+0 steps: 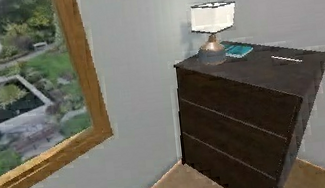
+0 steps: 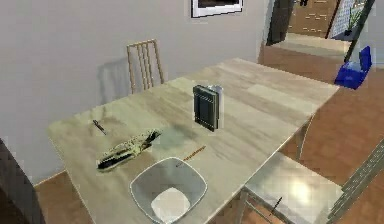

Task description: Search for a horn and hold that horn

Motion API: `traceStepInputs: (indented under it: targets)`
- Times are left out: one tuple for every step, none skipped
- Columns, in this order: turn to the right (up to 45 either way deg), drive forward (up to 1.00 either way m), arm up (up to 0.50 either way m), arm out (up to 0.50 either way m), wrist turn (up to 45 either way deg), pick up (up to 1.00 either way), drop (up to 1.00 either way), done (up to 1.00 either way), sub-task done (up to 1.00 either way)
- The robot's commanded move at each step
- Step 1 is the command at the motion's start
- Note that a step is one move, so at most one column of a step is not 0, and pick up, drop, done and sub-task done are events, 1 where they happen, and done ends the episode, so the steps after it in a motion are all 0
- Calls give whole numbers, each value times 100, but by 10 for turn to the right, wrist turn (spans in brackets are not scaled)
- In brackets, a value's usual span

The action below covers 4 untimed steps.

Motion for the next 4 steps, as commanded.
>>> traceStepInputs:
  targets:
    - [0,20,0,0,0,0,0,0,0]
    - [330,0,0,0,0,0,0,0,0]
    - [0,45,0,0,0,0,0,0,0]
    - [0,0,50,0,0,0,0,0,0]
